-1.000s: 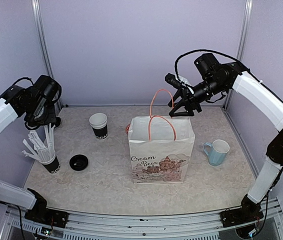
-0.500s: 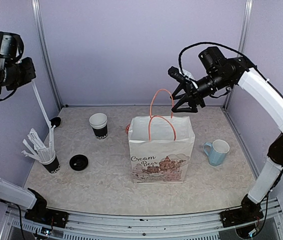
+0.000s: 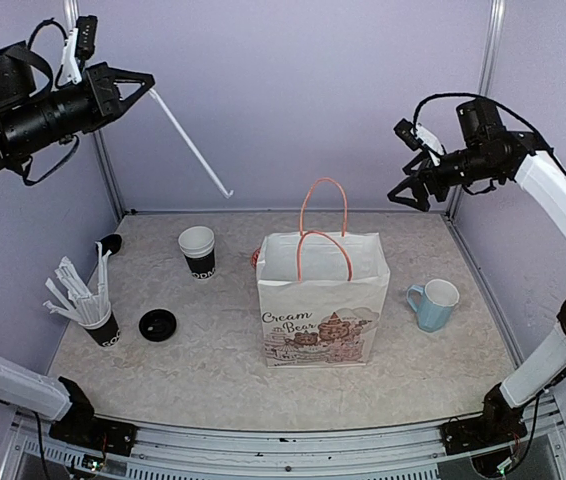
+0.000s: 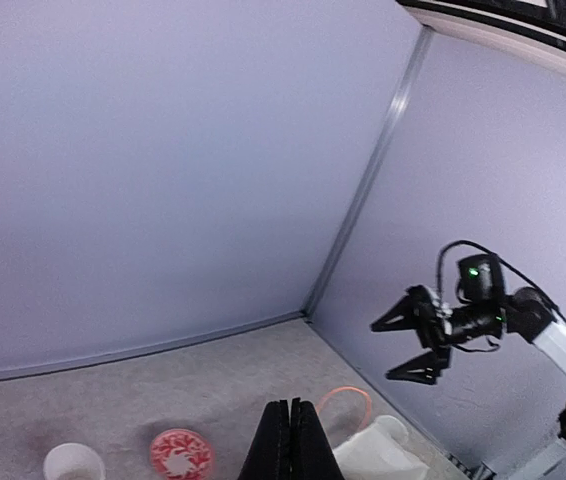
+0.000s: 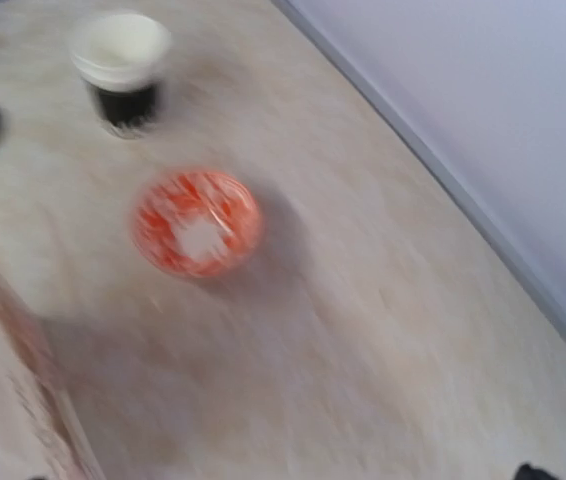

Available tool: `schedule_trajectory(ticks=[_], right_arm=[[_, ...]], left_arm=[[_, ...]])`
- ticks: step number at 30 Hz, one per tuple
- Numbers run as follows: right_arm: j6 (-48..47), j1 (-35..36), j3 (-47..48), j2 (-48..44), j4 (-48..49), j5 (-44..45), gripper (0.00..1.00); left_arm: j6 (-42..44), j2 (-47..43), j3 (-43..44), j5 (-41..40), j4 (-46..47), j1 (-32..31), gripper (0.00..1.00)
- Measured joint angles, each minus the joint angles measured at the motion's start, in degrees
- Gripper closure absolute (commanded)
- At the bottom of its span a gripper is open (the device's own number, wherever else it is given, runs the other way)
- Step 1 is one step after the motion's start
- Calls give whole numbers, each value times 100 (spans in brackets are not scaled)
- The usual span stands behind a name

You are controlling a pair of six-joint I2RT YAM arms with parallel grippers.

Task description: Pack the takeout coffee

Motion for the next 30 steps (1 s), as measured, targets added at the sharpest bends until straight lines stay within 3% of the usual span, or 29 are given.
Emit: schedule_trajectory(ticks=[4, 10, 17, 27, 28, 30], right_arm=[[192, -339, -1204, -522, 619, 293, 0], [339, -664, -2664, -984, 1572, 262, 0], [382, -949, -3346, -1001, 2245, -42, 0], [369, -957, -3453, -1067, 2474, -481, 0], [365, -957, -3453, -1091, 2472, -514, 0], [356, -957, -3453, -1119, 2472, -566, 1]], left_arm=[[0, 212, -442, 417, 835, -1054, 100], [-15, 645, -1145, 581, 1851, -1954, 100], [-166, 1283, -1775, 750, 2896, -2216, 100], [-601, 2385, -1821, 1093, 4142, -2347, 100], [-627, 2490, -1818, 1137, 4159, -2374, 98], [-656, 2695, -1797, 1224, 4131, -2413, 83]])
